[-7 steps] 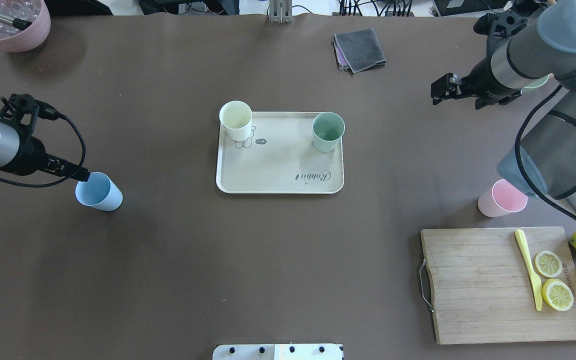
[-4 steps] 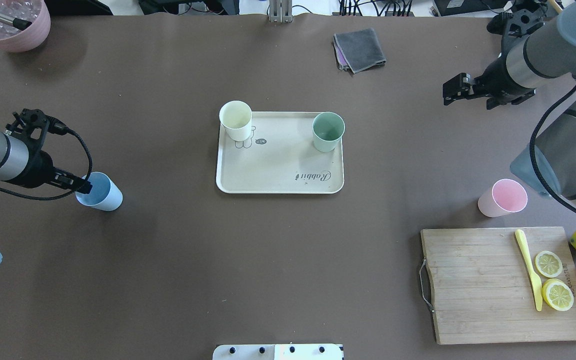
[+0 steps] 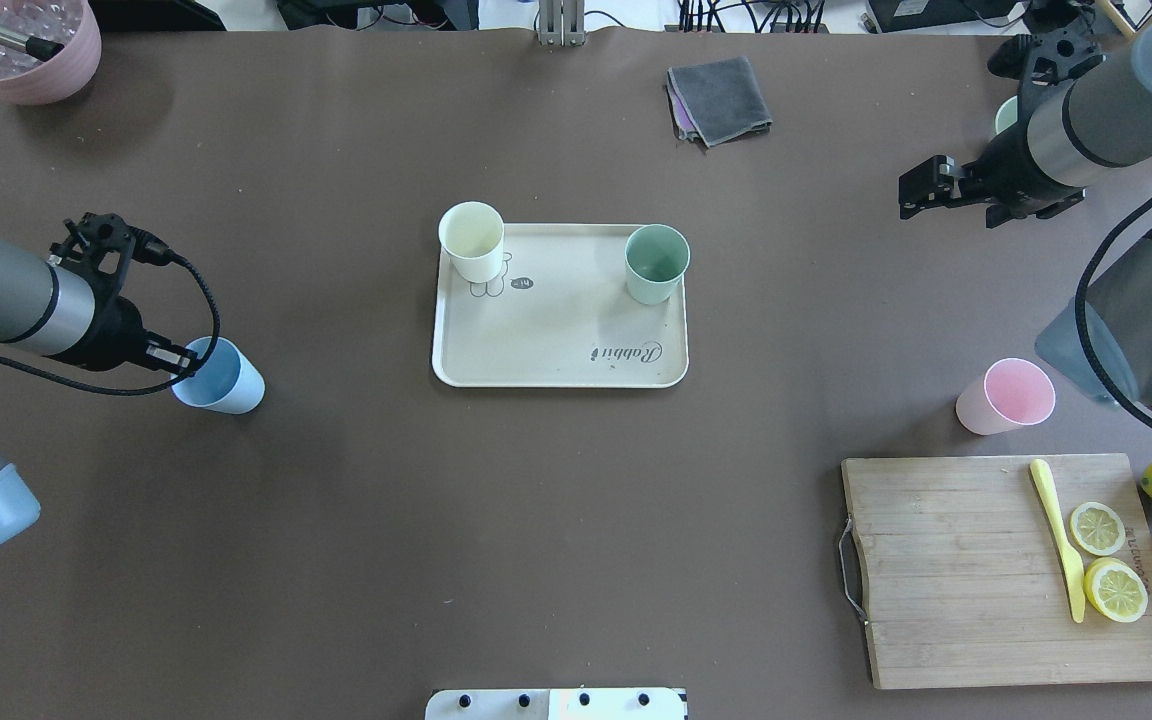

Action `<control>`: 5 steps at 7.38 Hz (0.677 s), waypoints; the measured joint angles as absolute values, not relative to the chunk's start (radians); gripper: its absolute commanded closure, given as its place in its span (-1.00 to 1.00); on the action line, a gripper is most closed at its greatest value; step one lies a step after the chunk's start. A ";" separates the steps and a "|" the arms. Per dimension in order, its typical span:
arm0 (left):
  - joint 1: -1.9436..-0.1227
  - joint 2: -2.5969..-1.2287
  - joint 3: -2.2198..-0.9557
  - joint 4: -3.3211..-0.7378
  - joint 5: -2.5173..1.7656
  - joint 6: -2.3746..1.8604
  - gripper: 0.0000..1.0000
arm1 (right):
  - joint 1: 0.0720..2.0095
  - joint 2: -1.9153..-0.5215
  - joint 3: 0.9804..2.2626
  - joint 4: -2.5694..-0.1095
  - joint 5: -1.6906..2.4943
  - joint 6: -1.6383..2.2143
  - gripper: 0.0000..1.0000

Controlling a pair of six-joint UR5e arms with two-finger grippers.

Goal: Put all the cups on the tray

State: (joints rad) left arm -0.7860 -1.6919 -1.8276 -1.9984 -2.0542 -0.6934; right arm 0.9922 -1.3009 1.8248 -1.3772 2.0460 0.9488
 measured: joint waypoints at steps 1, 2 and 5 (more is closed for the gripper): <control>-0.786 -1.783 -1.823 -1.905 -2.056 -0.698 1.00 | 0.992 -1.310 1.827 -1.377 2.045 0.948 -1.00; -0.784 -1.907 -1.808 -1.773 -2.056 -0.708 1.00 | 0.992 -1.319 1.829 -1.376 2.044 0.948 -1.00; -0.749 -2.171 -1.665 -1.633 -2.052 -0.819 1.00 | 0.992 -1.332 1.829 -1.375 2.041 0.948 -1.00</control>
State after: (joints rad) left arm -0.7490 -2.1712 -1.6646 -1.6329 -2.0523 -0.8186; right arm 0.9916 -1.3321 1.8292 -1.3748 2.0414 0.9480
